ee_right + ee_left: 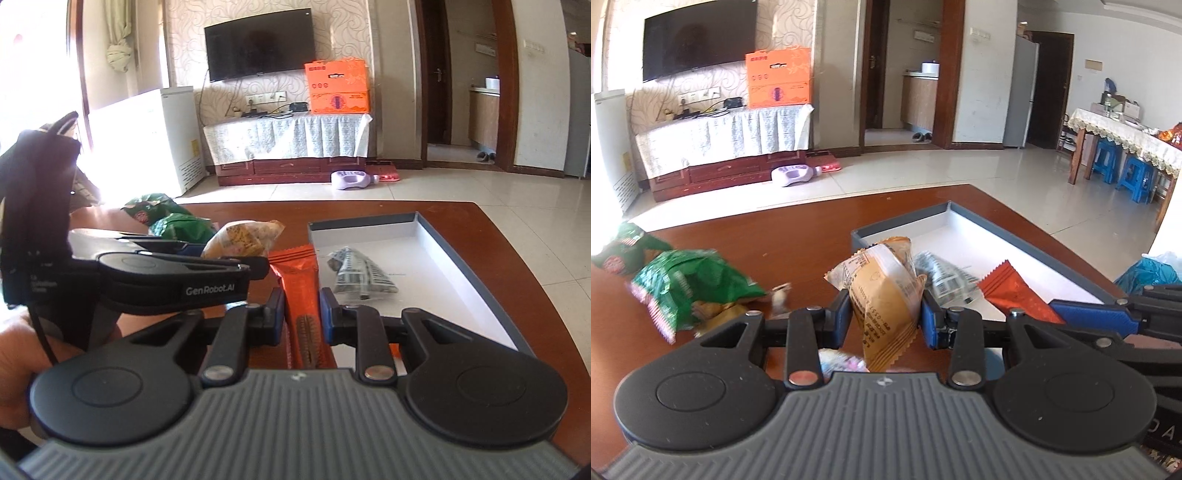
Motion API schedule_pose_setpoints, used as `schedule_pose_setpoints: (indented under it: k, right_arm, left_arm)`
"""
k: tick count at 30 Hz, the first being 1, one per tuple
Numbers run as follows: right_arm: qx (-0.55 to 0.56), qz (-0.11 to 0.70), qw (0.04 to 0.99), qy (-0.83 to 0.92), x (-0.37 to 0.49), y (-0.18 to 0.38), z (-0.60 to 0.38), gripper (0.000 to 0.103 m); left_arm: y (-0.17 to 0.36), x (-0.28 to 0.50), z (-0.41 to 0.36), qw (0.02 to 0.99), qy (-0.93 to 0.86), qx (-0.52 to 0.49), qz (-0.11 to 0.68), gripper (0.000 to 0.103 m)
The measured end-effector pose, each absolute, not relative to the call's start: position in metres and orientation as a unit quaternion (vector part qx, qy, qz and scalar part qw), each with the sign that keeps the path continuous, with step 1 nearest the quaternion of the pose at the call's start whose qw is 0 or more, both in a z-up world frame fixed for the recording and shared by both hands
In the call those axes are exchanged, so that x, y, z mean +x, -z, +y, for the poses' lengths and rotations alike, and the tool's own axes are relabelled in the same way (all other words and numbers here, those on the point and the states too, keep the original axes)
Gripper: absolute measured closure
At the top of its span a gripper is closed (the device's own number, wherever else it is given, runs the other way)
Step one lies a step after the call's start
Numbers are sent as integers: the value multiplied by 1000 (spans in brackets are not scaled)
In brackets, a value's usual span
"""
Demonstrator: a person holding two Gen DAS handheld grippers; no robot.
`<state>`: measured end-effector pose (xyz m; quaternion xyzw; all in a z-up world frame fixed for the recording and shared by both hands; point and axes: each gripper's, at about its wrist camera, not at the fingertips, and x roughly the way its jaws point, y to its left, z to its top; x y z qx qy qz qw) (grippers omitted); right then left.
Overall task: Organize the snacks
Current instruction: 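Carry the pastry packet with the left tool while the right carries the candy bar to the box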
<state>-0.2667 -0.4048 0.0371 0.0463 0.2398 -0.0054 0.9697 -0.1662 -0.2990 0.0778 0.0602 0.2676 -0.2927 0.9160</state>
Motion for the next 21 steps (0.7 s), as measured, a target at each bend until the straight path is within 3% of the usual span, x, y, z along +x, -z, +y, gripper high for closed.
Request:
schedule_pose_setpoints:
  k: [21]
  right_arm:
    - [66,265,960,58,-257,-19,-442,80]
  left_arm:
    - [-40,-123,-393,890,341,57,298,59]
